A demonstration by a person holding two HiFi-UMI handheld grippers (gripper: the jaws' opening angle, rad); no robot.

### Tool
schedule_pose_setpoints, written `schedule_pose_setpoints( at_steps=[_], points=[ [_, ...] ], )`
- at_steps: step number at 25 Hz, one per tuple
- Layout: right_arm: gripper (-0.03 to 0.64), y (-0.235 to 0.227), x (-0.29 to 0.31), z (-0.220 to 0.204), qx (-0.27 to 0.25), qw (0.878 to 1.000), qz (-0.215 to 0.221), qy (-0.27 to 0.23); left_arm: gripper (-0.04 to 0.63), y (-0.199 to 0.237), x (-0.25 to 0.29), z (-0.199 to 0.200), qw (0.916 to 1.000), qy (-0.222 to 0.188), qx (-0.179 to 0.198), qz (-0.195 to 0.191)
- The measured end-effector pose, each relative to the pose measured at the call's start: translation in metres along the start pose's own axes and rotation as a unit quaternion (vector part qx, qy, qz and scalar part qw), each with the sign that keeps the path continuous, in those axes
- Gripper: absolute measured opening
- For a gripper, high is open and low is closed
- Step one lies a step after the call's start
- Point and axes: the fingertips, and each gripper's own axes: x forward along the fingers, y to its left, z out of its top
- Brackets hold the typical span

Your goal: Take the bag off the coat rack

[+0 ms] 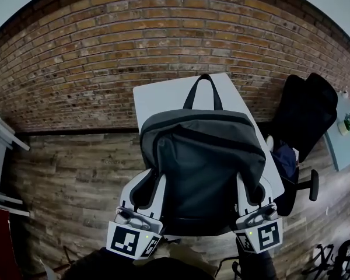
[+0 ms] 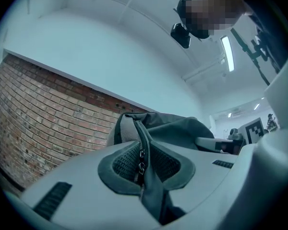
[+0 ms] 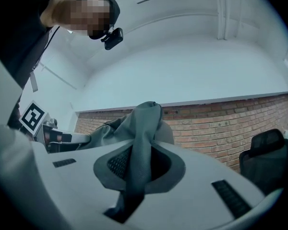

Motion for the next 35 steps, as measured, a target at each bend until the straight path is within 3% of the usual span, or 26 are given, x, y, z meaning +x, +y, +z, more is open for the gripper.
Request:
schedule_pose_setpoints(
  at_steps=[11,28,35],
  points=[
    [0.035,-0.029,-0.005,-0.038,0.03,0.999,-0.01,0.022,0.075,-0.001,0.015,-0.008,0.9995,0.015,0.014,0.023],
    [0.041,-0.025,-0.036,-0.035,0.006,0.999,-0.042,0.026,0.072,-0.02,-0.005,-0.002,0.9995,0.01,0.03,0.0],
    [0.041,-0.035,-0.03,-0.042,0.022,0.999,-0.033,0.033,0.072,-0.022,0.008,-0.007,0.9986,0.008,0.046,0.024]
  ],
)
